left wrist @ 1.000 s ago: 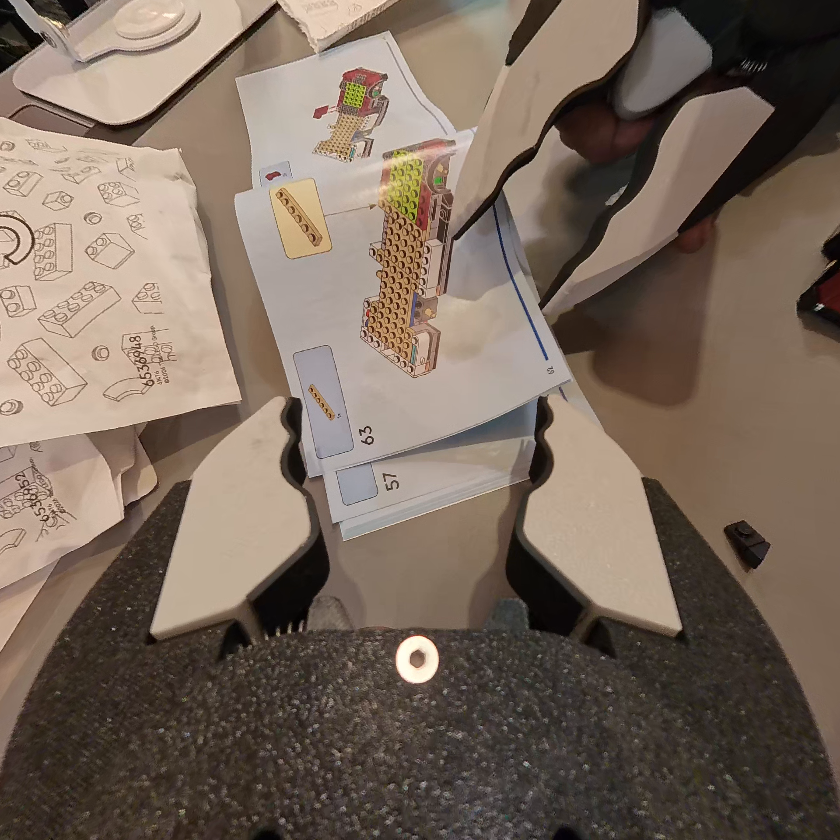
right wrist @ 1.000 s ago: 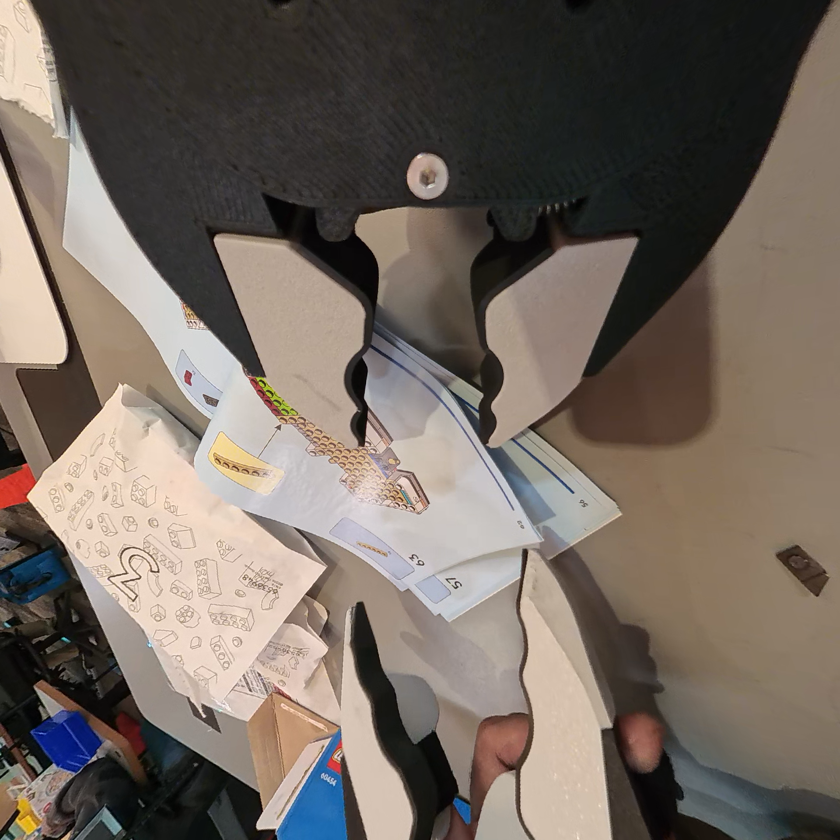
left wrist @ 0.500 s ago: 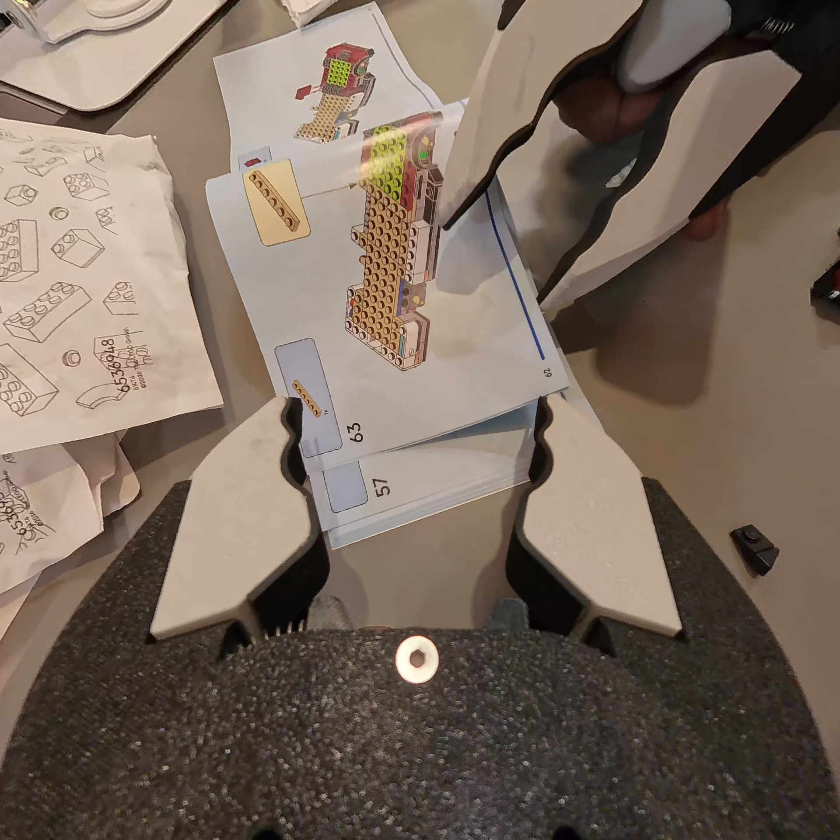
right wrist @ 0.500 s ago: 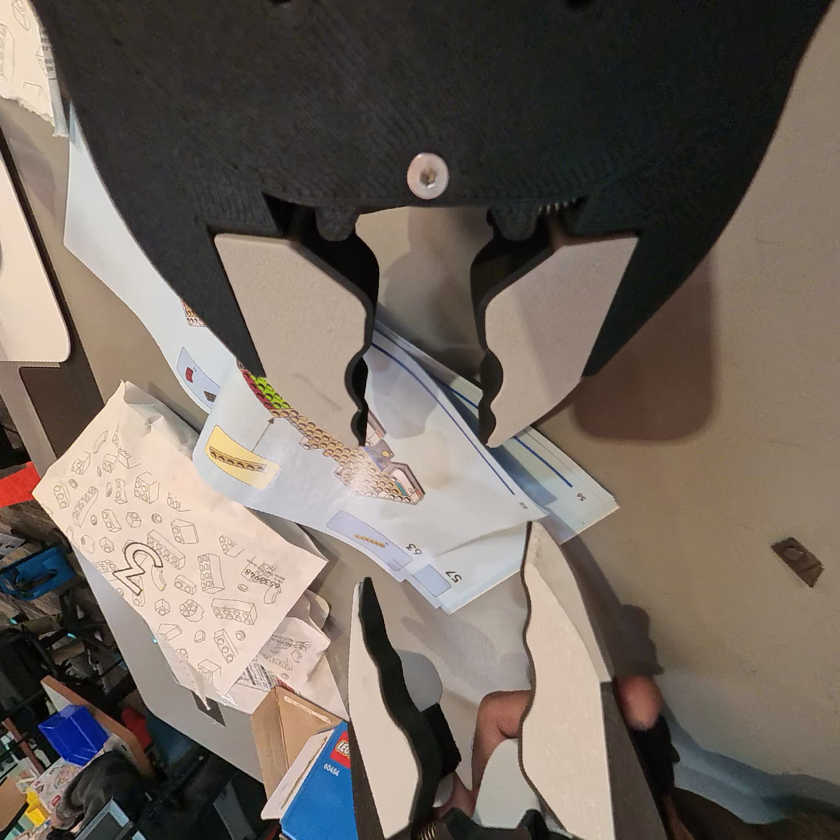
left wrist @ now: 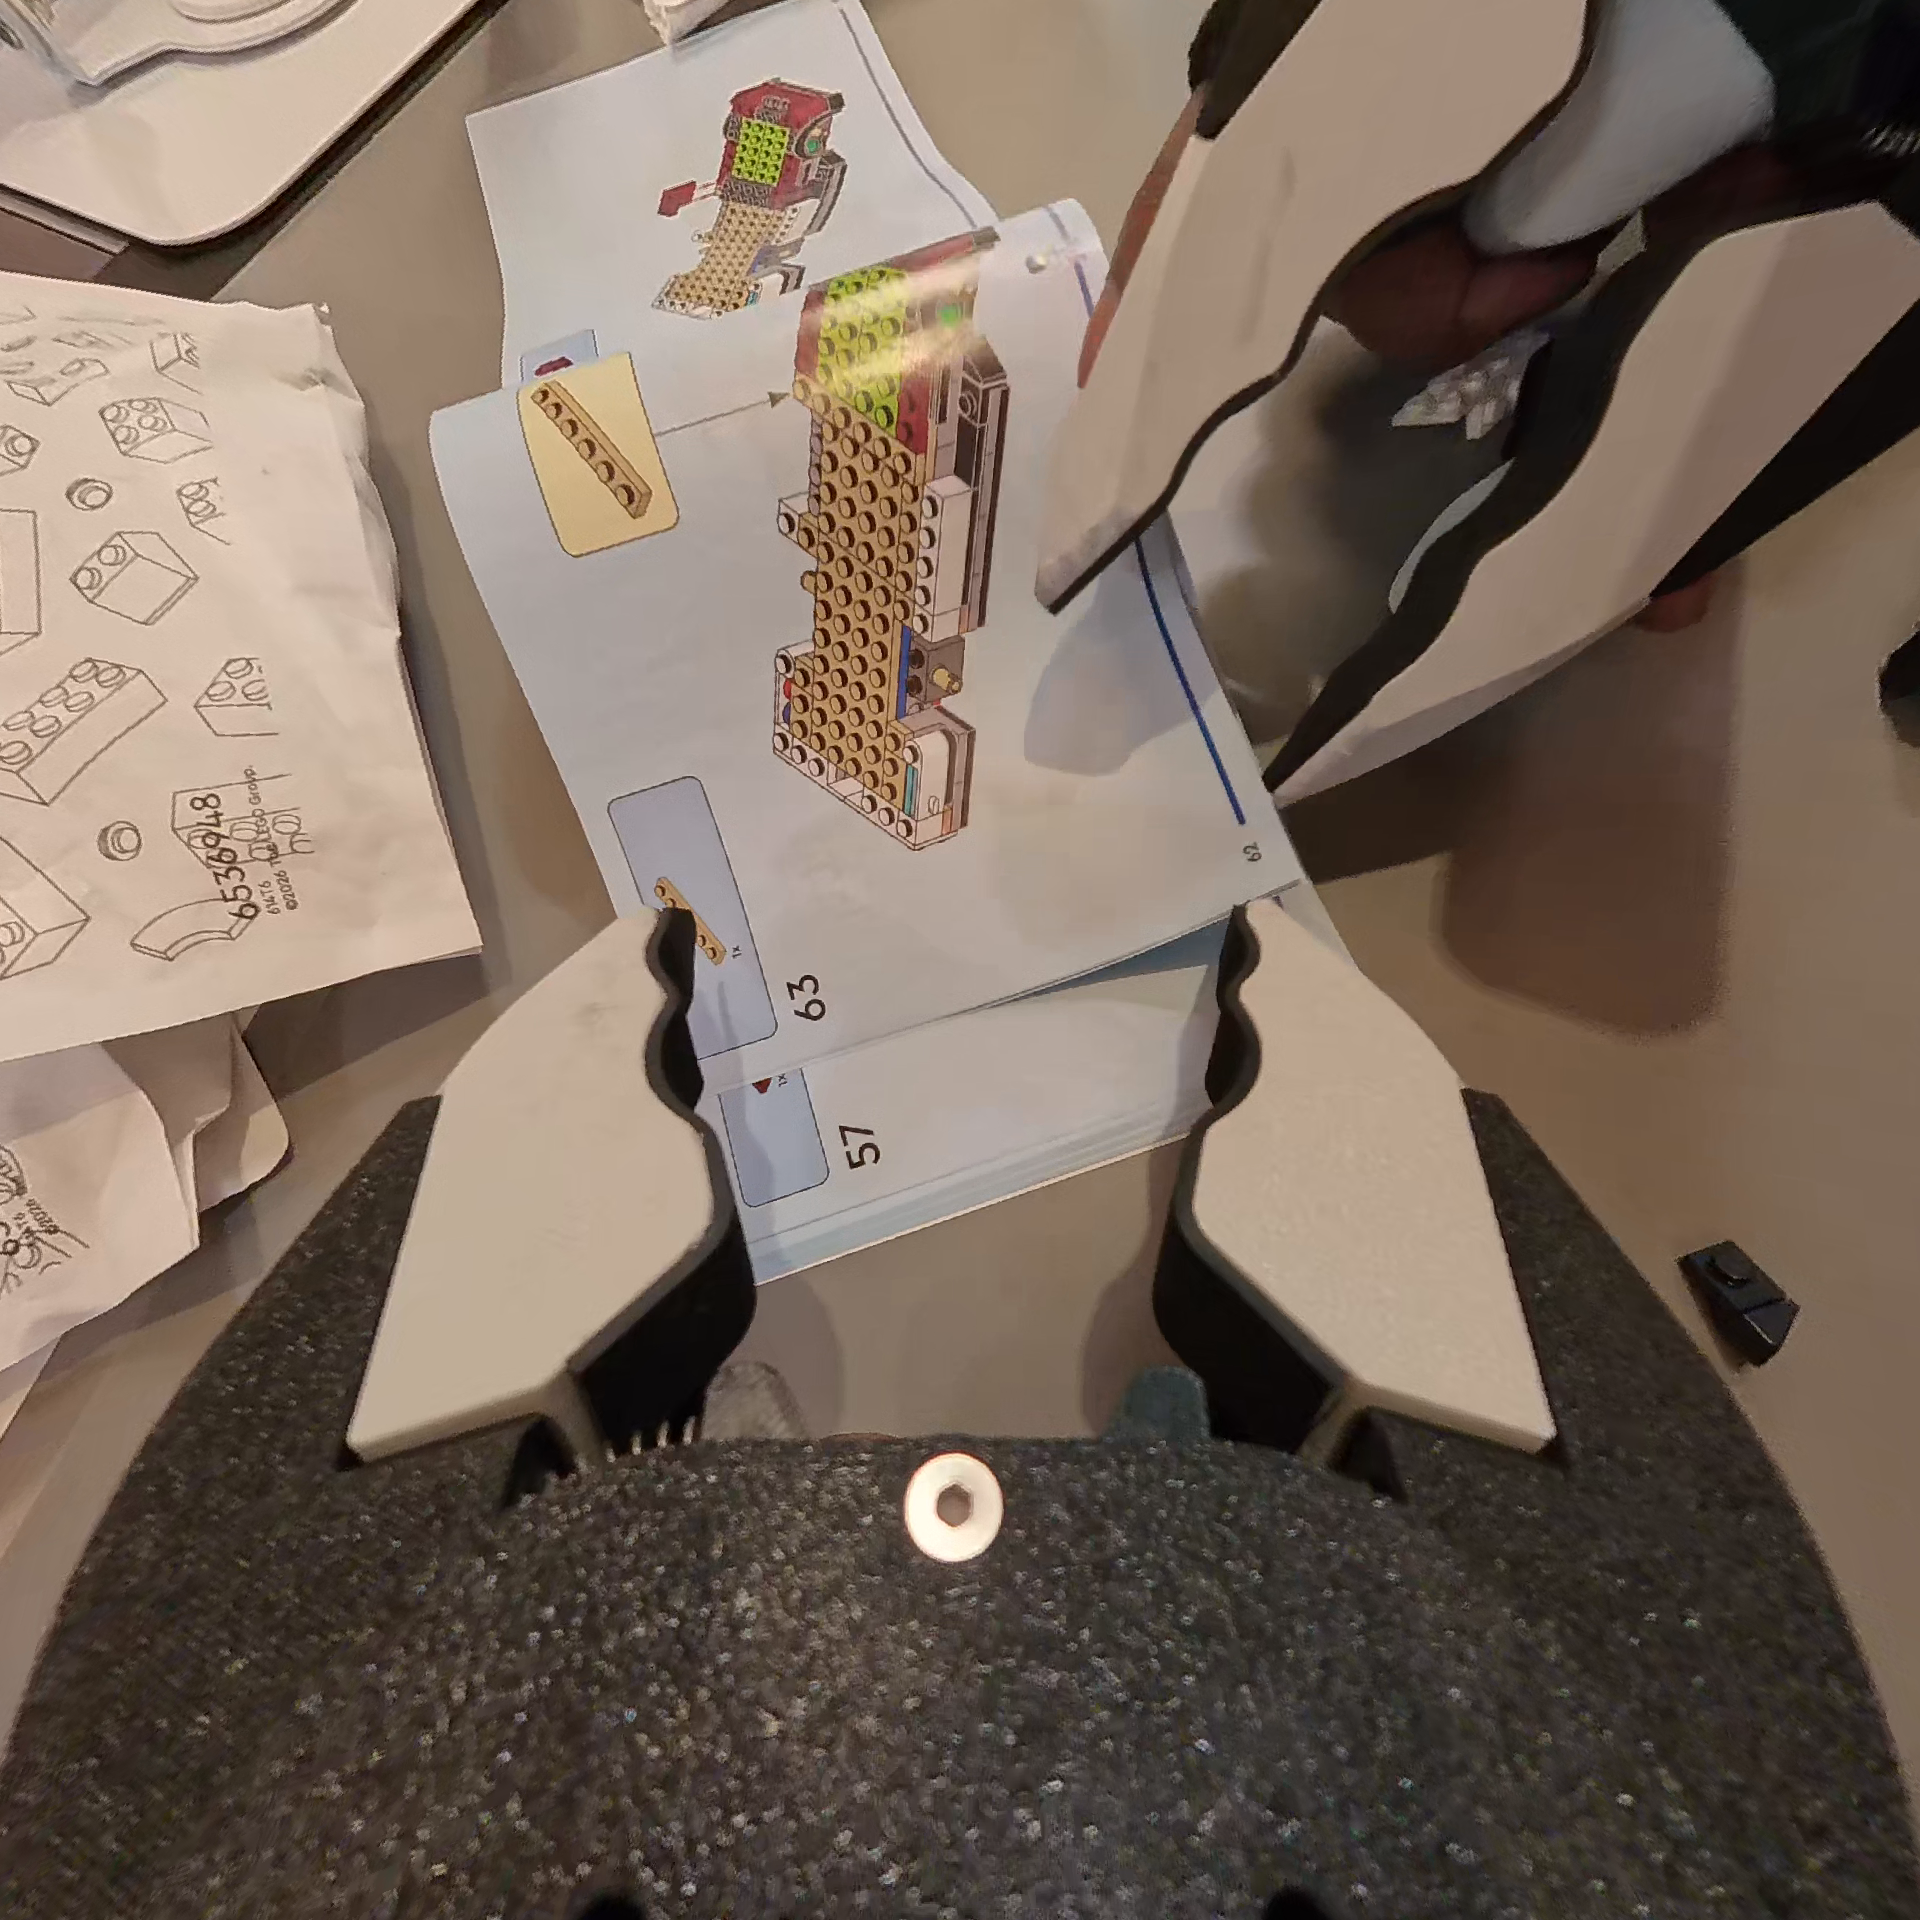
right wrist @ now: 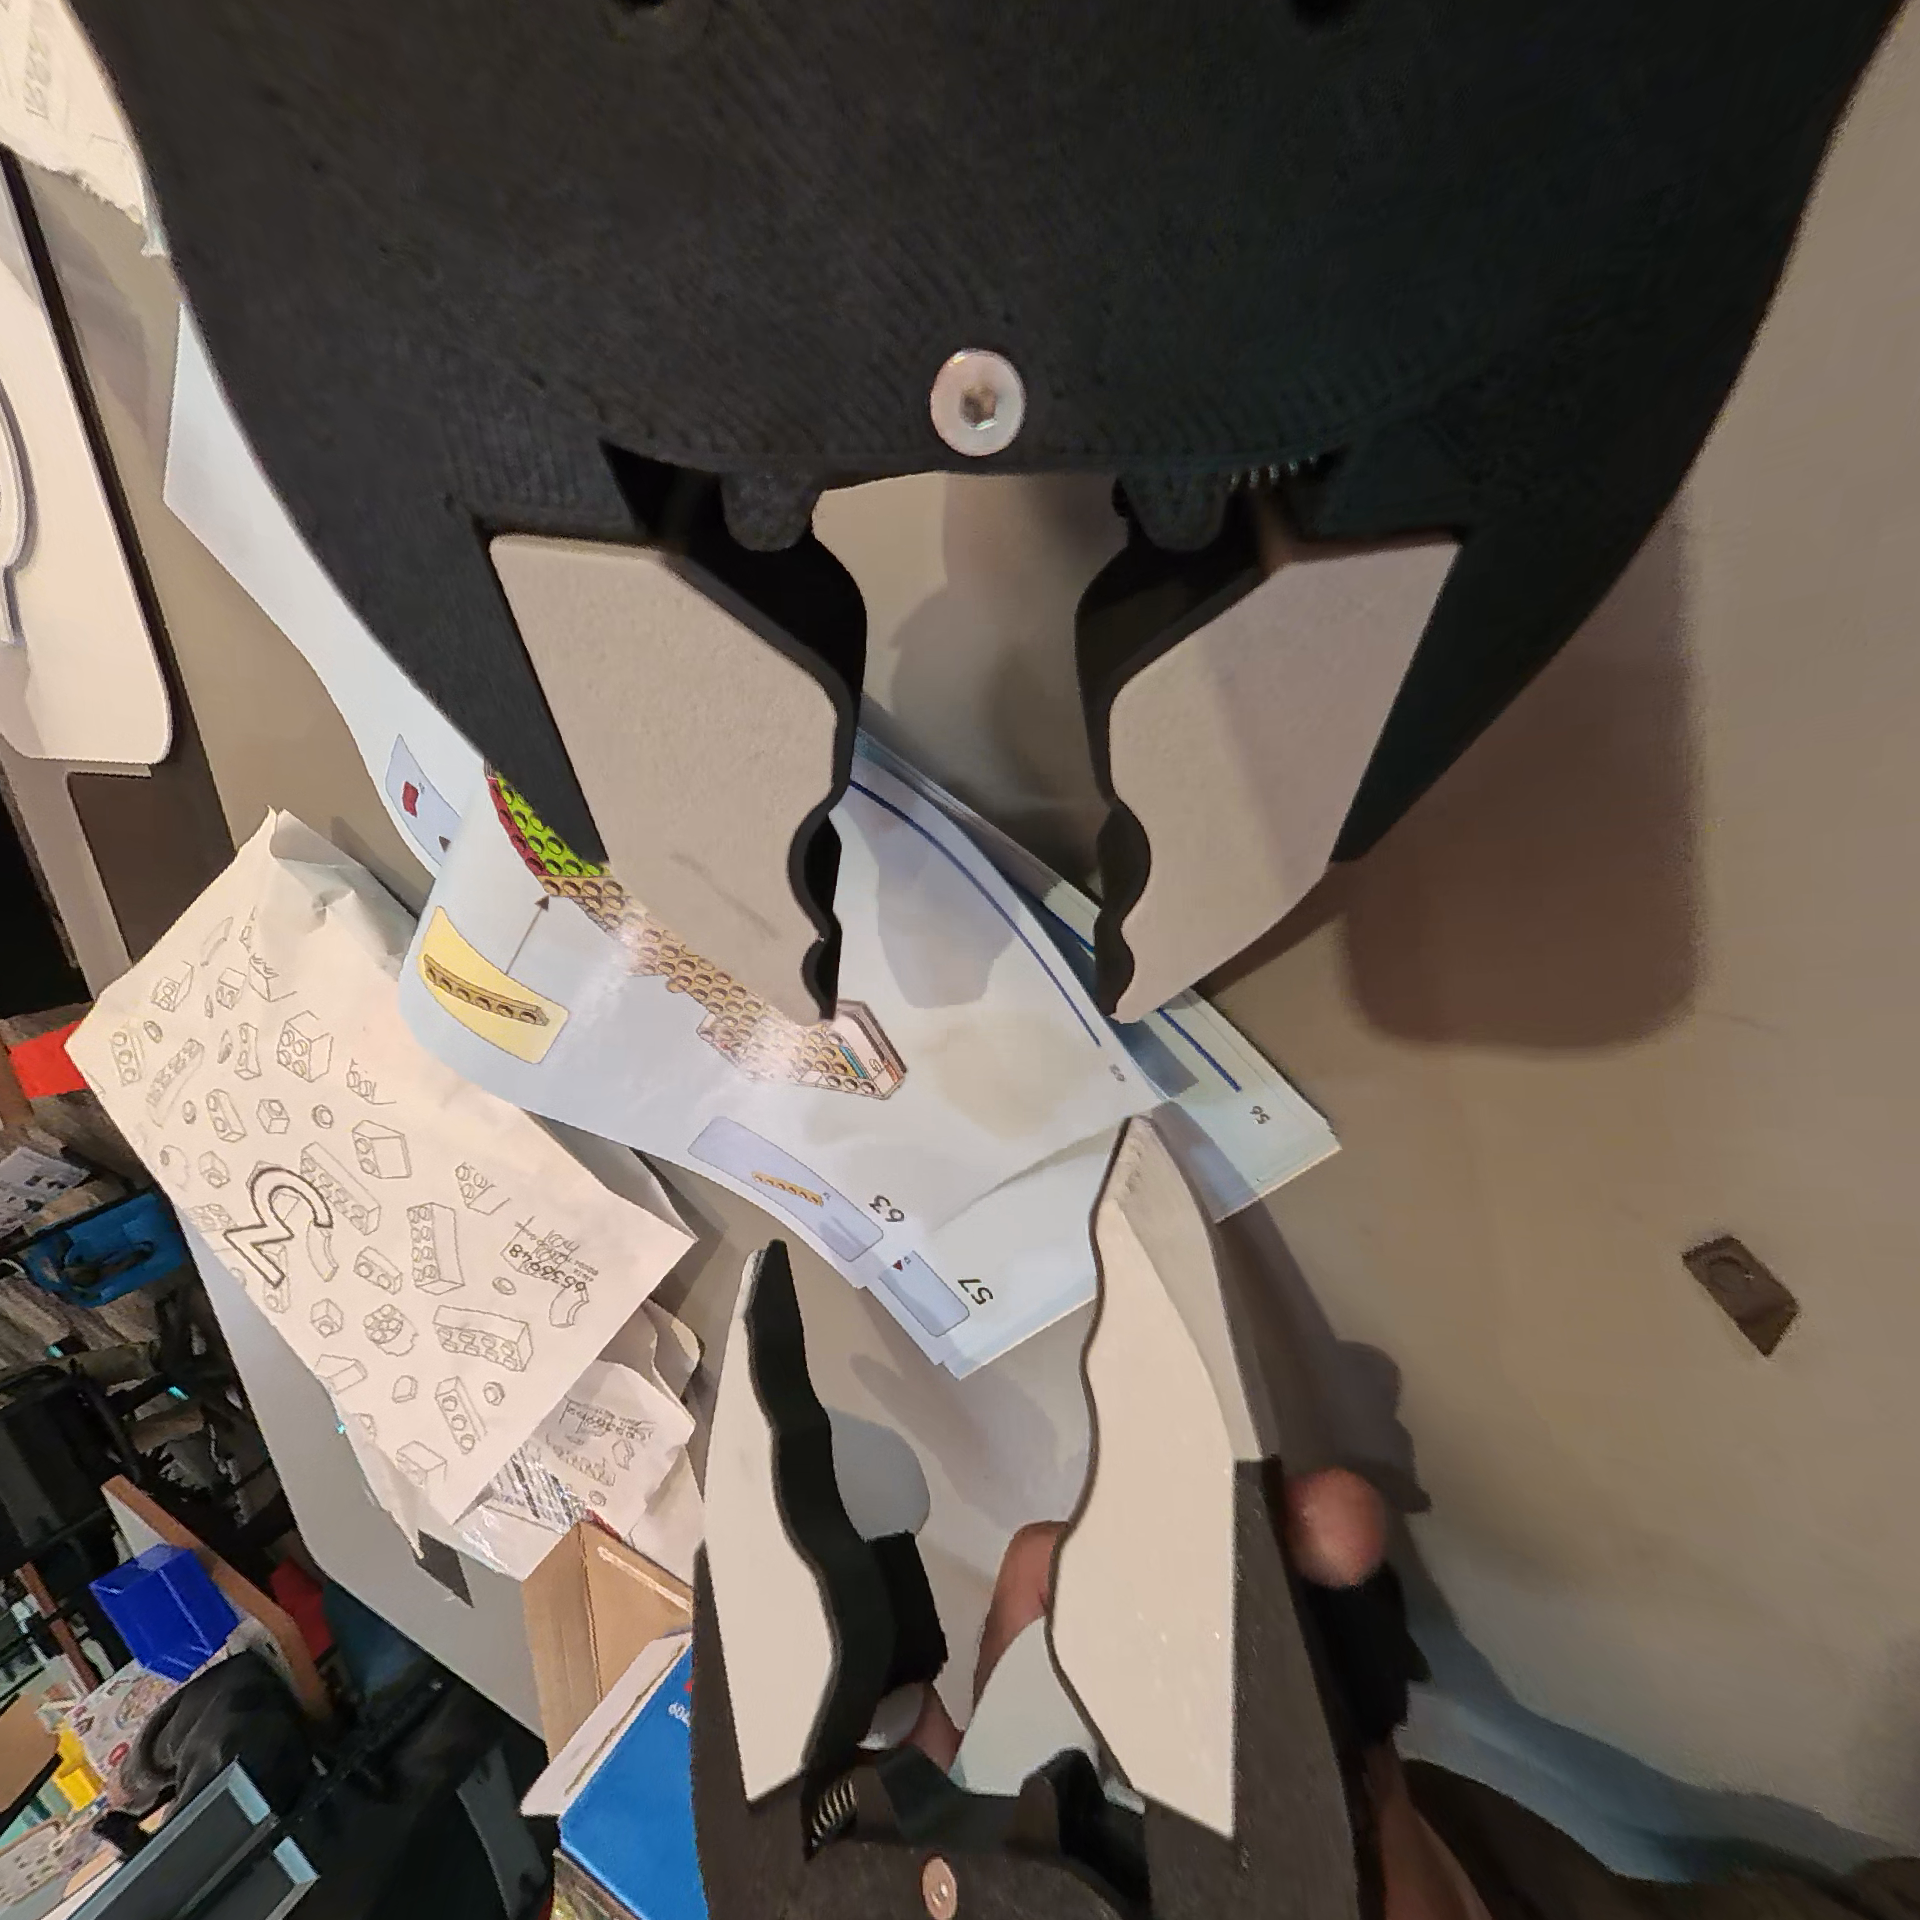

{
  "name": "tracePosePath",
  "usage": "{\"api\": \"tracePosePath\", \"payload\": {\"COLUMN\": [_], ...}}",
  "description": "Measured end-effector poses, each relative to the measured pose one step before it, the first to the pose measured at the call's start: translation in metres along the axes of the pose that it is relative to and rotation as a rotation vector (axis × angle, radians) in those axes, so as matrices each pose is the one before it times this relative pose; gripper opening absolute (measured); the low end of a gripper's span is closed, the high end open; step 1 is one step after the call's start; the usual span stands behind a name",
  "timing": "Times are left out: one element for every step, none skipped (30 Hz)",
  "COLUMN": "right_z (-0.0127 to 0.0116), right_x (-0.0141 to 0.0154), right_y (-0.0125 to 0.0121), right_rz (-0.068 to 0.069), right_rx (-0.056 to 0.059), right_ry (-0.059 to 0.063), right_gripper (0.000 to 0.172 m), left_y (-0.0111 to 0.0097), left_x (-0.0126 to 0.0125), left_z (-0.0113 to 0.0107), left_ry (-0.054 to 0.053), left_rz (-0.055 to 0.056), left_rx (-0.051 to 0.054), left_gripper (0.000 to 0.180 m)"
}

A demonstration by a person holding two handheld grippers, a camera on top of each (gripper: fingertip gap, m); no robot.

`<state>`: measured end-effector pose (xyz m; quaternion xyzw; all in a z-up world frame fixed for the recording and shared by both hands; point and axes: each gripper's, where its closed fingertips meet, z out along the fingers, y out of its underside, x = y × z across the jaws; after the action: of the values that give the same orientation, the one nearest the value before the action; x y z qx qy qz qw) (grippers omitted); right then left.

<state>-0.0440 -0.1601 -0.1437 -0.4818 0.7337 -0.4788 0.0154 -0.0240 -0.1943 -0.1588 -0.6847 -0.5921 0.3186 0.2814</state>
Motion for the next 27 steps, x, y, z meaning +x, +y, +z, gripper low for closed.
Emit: {"api": "tracePosePath", "payload": {"right_z": [-0.00019, -0.0003, -0.00022, -0.00013, 0.00021, 0.00035, 0.00047, 0.00026, 0.00025, 0.00007, -0.00005, -0.00001, 0.00011, 0.00006, 0.00024, 0.00013, 0.00015, 0.0001, -0.00006, -0.0002, -0.00022, -0.00028, -0.00016, 0.00001, 0.00008, -0.0001, -0.00038], "right_x": [-0.0006, -0.00042, -0.00031, -0.00048, -0.0009, -0.00087, -0.0006, -0.00038, -0.00055, -0.00081, -0.00137, -0.00174, -0.00185, -0.00175, -0.00156, -0.00124, -0.00091, -0.0006, -0.00036, -0.00004, 0.00004, 0.00018, -0.00006, -0.00042, -0.00054, -0.00046, -0.00032], "right_y": [-0.00106, -0.00101, -0.00084, -0.00081, -0.00053, 0.00029, 0.00101, 0.00124, 0.00133, 0.00099, 0.00057, -0.00006, -0.00017, -0.00029, -0.00022, -0.00021, -0.00014, -0.00011, -0.00004, -0.00026, -0.00021, -0.00018, -0.00016, 0.00009, 0.00037, 0.00071, 0.00076], "right_rz": [-0.0014, 0.0002, 0.0025, 0.0045, 0.0049, 0.0015, -0.0051, -0.0097, -0.0096, -0.0063, -0.0032, -0.0026, -0.0046, -0.0074, -0.0086, -0.0078, -0.0051, -0.0011, 0.0021, 0.0032, 0.0033, 0.0034, 0.0034, 0.0032, 0.0026, 0.0009, -0.0008], "right_rx": [0.0037, 0.0031, 0.0027, 0.0034, 0.0017, -0.0023, -0.0059, -0.0075, -0.0073, -0.0049, -0.0004, 0.0029, 0.0028, 0.0011, 0.0004, 0.0003, 0.0001, 0.0003, 0.0015, 0.0026, 0.0022, 0.0014, 0.0007, -0.0008, -0.0029, -0.0043, -0.004], "right_ry": [-0.0008, -0.0012, -0.0015, -0.0037, -0.0065, -0.0054, -0.0013, 0.0002, -0.0023, -0.006, -0.0097, -0.0113, -0.0093, -0.0064, -0.0043, -0.0021, -0.0009, -0.0017, -0.0017, -0.0009, -0.0003, -0.0001, -0.0009, -0.002, -0.0019, 0.0002, 0.0023], "right_gripper": [0.047, 0.047, 0.047, 0.047, 0.047, 0.047, 0.047, 0.047, 0.048, 0.048, 0.048, 0.049, 0.049, 0.049, 0.05, 0.05, 0.05, 0.05, 0.05, 0.05, 0.05, 0.05, 0.05, 0.05, 0.05, 0.05, 0.05], "left_y": [0.00017, 0.00007, 0.00011, -0.00011, 0.00012, 0.00054, 0.001, 0.00118, 0.00138, 0.00126, 0.00106, 0.00108, 0.00154, 0.00228, 0.00258, 0.00181, 0.00084, 0.00064, 0.00079, 0.00071, 0.00039, -0.00024, -0.00049, -0.00038, -0.00013, 0.00024, 0.00074], "left_x": [-0.0002, -0.00011, 0.00025, 0.00019, 0.00031, 0.0002, -0.00011, -0.00066, -0.00101, -0.00115, -0.00158, -0.00116, -0.00043, 0.00061, 0.00156, 0.00109, 0.0005, -0.00018, -0.00112, -0.00247, -0.00323, -0.00264, -0.00266, -0.00252, -0.00084, -0.00071, -0.00071], "left_z": [0.00027, 0.00018, 0.00022, 0.00027, 0.00021, 0.00043, 0.00033, 0.00023, -0.00012, -0.00039, -0.00075, -0.00113, -0.00104, -0.00088, -0.00053, -0.00015, -0.00004, 0.00017, 0.00033, 0.00018, -0.00005, -0.00021, -0.00016, 0.00006, 0.00044, 0.00081, 0.00082], "left_ry": [-0.0025, -0.0017, 0.0002, -0.0002, 0.0008, 0.0009, -0.002, -0.0055, -0.0059, -0.0051, -0.0046, -0.0008, 0.0053, 0.0135, 0.0189, 0.0131, 0.0063, 0.0036, 0.0006, -0.007, -0.0108, -0.0066, -0.0093, -0.0106, -0.0037, -0.006, -0.0077], "left_rz": [0.0007, 0.001, 0.001, 0.0009, -0.0001, 0.0003, 0.0025, 0.0039, 0.003, -0.0007, -0.0038, -0.0068, -0.0097, -0.0129, -0.0149, -0.0113, -0.009, -0.0134, -0.0182, -0.02, -0.0218, -0.0239, -0.0218, -0.0175, -0.0101, -0.0034, -0.002], "left_rx": [-0.0023, -0.0017, -0.0009, -0.0004, -0.001, -0.0038, -0.0059, -0.0074, -0.0071, -0.0062, -0.0047, -0.0031, -0.0047, -0.008, -0.0105, -0.0074, -0.0031, -0.0028, -0.0031, -0.0021, -0.0005, 0.0026, 0.0029, 0.0017, -0.0011, -0.0035, -0.0072], "left_gripper": [0.097, 0.097, 0.097, 0.097, 0.097, 0.097, 0.097, 0.097, 0.097, 0.097, 0.096, 0.096, 0.096, 0.095, 0.094, 0.093, 0.093, 0.093, 0.093, 0.093, 0.093, 0.093, 0.092, 0.091, 0.091, 0.091, 0.092]}}
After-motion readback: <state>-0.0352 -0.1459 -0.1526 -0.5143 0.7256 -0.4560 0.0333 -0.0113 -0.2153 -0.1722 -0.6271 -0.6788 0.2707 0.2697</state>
